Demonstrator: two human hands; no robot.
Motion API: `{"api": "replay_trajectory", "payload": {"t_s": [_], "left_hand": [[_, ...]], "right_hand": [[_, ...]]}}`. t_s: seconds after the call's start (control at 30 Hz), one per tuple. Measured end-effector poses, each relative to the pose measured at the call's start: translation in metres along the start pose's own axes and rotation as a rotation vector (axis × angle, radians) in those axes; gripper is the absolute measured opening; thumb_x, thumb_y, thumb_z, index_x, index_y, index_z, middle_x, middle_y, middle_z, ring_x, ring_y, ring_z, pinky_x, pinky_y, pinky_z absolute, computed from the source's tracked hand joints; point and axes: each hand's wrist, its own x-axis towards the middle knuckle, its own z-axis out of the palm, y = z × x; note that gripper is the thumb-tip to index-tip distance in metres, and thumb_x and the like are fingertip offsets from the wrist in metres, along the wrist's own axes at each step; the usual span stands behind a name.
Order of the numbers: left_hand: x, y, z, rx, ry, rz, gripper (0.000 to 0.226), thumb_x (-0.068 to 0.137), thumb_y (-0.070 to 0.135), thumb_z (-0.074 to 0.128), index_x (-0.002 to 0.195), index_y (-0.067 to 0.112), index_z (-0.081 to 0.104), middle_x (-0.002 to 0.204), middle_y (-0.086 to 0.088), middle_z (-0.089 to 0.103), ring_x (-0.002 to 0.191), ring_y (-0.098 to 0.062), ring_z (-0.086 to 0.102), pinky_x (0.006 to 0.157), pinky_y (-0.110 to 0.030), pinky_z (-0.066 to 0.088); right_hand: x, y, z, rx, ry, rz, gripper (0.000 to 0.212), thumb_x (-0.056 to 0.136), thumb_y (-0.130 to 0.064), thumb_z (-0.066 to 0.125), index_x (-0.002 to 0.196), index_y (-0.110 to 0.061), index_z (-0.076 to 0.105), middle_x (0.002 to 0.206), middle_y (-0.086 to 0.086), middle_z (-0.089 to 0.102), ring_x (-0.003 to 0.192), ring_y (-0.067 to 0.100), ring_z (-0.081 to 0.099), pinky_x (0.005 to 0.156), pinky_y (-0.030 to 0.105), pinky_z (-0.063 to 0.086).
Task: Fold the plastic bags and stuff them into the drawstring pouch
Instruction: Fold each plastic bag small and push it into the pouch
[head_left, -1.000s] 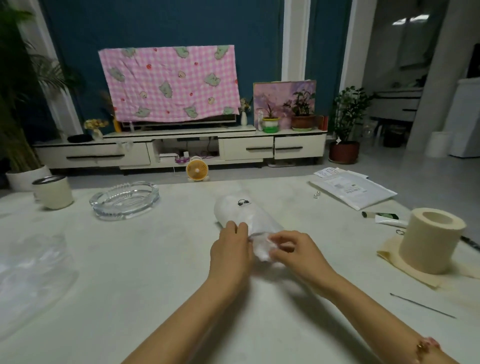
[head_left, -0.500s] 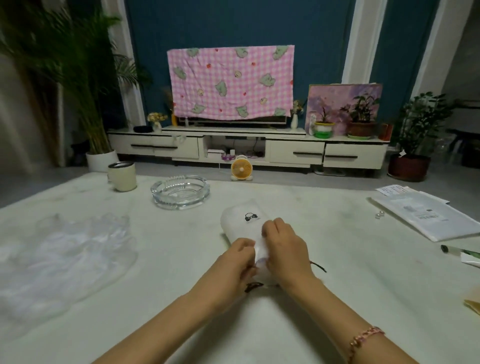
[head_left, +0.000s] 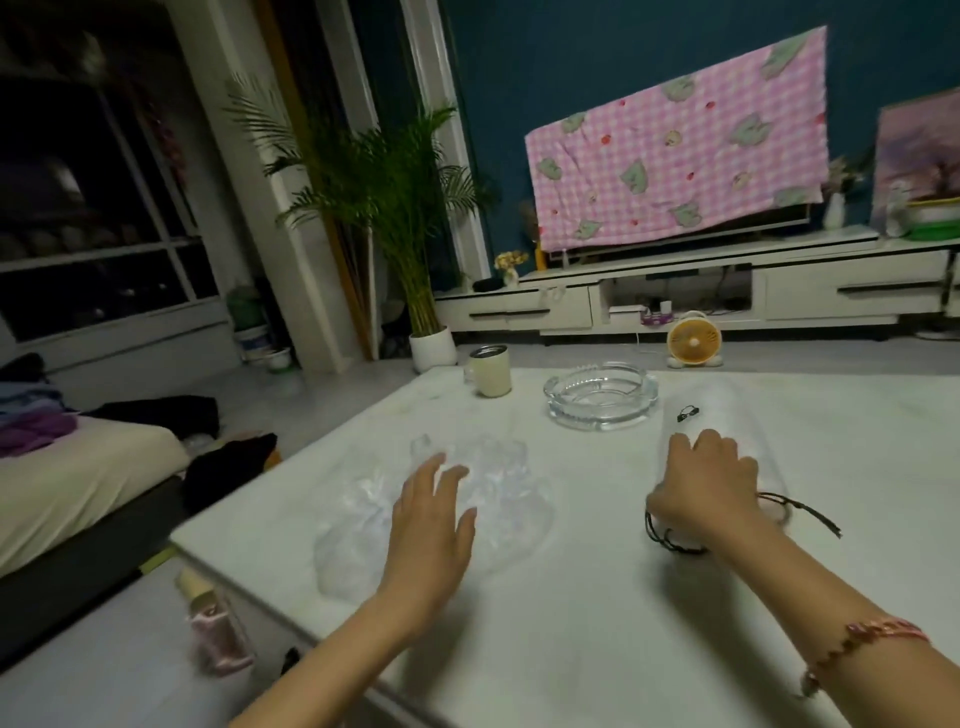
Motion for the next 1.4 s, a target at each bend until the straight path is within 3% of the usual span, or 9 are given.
{"api": "replay_trajectory", "payload": {"t_s": [0.1, 0.37, 0.63, 0.77, 0.97, 1.1, 1.17, 1.23, 1.4], "left_hand": [[0.021, -0.015, -0.01, 0.119, -0.009, -0.264, 0.064, 0.095, 0.043, 0.046, 0.146, 0.013, 0.021, 0.149, -0.006, 0.03, 0.136, -0.026, 0.026, 0.108, -0.034, 0.023], [0.043, -0.027, -0.002, 0.306, -0.064, -0.479, 0.036, 0.096, 0.037, 0.048, 0.119, 0.008, 0.05, 0.126, -0.012, 0.046, 0.118, -0.029, 0.043, 0.094, -0.035, 0.036], [0.021, -0.015, 0.012, 0.287, 0.139, -0.326, 0.042, 0.095, 0.037, 0.049, 0.128, 0.011, 0.043, 0.116, -0.009, 0.047, 0.104, -0.024, 0.047, 0.083, -0.03, 0.039], [0.003, -0.019, 0.032, 0.238, -0.113, -0.526, 0.055, 0.093, 0.053, 0.044, 0.126, 0.008, 0.043, 0.127, -0.009, 0.049, 0.118, -0.025, 0.046, 0.091, -0.032, 0.041], [-0.002, -0.008, 0.028, 0.419, 0.0, -0.363, 0.02, 0.099, 0.026, 0.041, 0.112, 0.018, 0.054, 0.116, -0.002, 0.051, 0.109, -0.02, 0.047, 0.088, -0.029, 0.035], [-0.006, 0.006, 0.02, -0.016, 0.333, 0.015, 0.002, 0.084, 0.006, 0.064, 0.084, 0.008, 0.065, 0.085, -0.007, 0.061, 0.077, -0.027, 0.059, 0.064, -0.036, 0.045], [-0.013, 0.025, 0.005, -0.291, 0.391, 0.152, 0.005, 0.086, 0.006, 0.062, 0.085, 0.011, 0.063, 0.082, 0.001, 0.061, 0.072, -0.015, 0.059, 0.061, -0.025, 0.046], [-0.021, 0.054, -0.016, -0.602, 0.332, 0.098, 0.014, 0.089, 0.004, 0.06, 0.086, 0.017, 0.059, 0.083, 0.007, 0.063, 0.077, -0.008, 0.06, 0.067, -0.017, 0.048], [-0.031, 0.1, -0.06, -1.262, -0.066, -0.223, 0.017, 0.087, 0.009, 0.063, 0.101, 0.017, 0.058, 0.088, -0.003, 0.073, 0.069, -0.01, 0.067, 0.059, -0.023, 0.056]], "right_hand": [[-0.017, -0.019, -0.005, 0.01, 0.163, -0.081, 0.048, 0.084, -0.02, 0.051, 0.129, -0.013, 0.038, 0.13, 0.01, 0.04, 0.118, 0.028, 0.038, 0.094, 0.035, 0.031], [-0.046, -0.014, -0.023, 0.174, 0.166, -0.235, 0.037, 0.091, -0.018, 0.045, 0.128, -0.019, 0.045, 0.131, 0.004, 0.043, 0.12, 0.022, 0.037, 0.095, 0.03, 0.027], [-0.061, -0.017, -0.036, 0.26, 0.076, -0.35, 0.027, 0.092, -0.02, 0.046, 0.118, -0.021, 0.054, 0.124, 0.0, 0.048, 0.115, 0.018, 0.042, 0.096, 0.03, 0.035], [-0.07, -0.016, -0.033, 0.279, 0.009, -0.371, 0.025, 0.091, -0.019, 0.047, 0.115, -0.02, 0.057, 0.117, 0.0, 0.051, 0.112, 0.017, 0.046, 0.092, 0.028, 0.037], [-0.084, -0.002, -0.023, 0.273, -0.088, -0.431, 0.023, 0.091, -0.017, 0.048, 0.111, -0.017, 0.06, 0.112, 0.001, 0.056, 0.107, 0.013, 0.049, 0.089, 0.022, 0.036], [-0.087, 0.017, -0.026, 0.359, -0.119, -0.392, 0.02, 0.091, -0.015, 0.052, 0.109, -0.015, 0.062, 0.109, -0.001, 0.061, 0.093, 0.007, 0.049, 0.074, 0.012, 0.032], [-0.087, 0.022, -0.03, 0.497, -0.113, -0.32, 0.021, 0.09, -0.015, 0.056, 0.11, -0.013, 0.062, 0.101, -0.003, 0.063, 0.09, 0.009, 0.055, 0.069, 0.008, 0.035], [-0.089, 0.029, -0.036, 0.745, -0.13, -0.198, 0.032, 0.086, -0.017, 0.065, 0.117, -0.014, 0.057, 0.1, -0.002, 0.062, 0.089, 0.01, 0.058, 0.071, 0.007, 0.039], [-0.097, 0.041, -0.05, 1.317, -0.476, 0.069, 0.098, 0.059, -0.05, 0.082, 0.139, -0.022, 0.034, 0.128, 0.005, 0.053, 0.116, 0.019, 0.053, 0.1, 0.034, 0.042]]}}
